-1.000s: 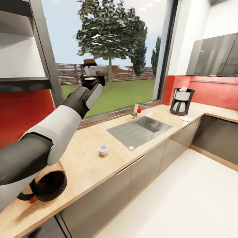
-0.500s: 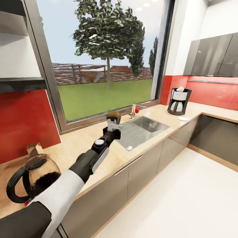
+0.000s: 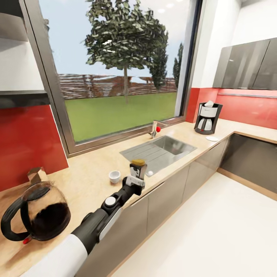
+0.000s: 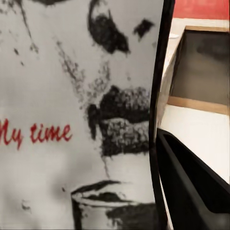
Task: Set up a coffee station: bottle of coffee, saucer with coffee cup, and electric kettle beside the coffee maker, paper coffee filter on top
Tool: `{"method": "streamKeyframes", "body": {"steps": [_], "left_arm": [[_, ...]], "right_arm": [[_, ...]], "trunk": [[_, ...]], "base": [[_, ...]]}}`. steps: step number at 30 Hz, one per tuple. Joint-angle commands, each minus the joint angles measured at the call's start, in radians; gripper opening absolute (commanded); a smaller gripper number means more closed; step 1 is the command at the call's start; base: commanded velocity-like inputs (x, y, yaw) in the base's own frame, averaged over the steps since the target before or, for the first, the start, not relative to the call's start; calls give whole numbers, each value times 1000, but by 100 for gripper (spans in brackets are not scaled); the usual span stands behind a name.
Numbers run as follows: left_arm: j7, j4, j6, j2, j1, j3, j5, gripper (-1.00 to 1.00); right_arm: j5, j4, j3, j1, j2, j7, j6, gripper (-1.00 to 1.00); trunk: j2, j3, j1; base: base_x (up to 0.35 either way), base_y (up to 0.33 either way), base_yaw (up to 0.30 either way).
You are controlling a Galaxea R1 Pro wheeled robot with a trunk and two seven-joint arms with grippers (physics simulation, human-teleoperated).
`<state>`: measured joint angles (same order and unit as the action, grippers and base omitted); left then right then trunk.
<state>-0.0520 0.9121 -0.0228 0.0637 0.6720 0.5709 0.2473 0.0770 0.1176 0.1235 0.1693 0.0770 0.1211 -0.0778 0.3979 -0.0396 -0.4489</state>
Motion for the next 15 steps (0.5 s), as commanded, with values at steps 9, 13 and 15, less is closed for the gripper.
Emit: {"method": "streamKeyframes", "body": {"steps": [9,13,15], "left_arm": [[5,23,30,1,-40,33,-37,-100],[8,24,80,-1,-52,31,-37,-100],[8,25,86,-3,-57,31,-36,-100]], "right_arm": [[9,-1,4,1,2,0,-10,100],[9,-2,4,1,9,0,-11,100],[9,-2,-1,1,12,0,-11,100]], "trunk": [[2,-2,-1],[2,-2,-1],[2,-2,-1]], "base": [[270,-161,0],[280,-166,-8],[264,-177,-134]]}}
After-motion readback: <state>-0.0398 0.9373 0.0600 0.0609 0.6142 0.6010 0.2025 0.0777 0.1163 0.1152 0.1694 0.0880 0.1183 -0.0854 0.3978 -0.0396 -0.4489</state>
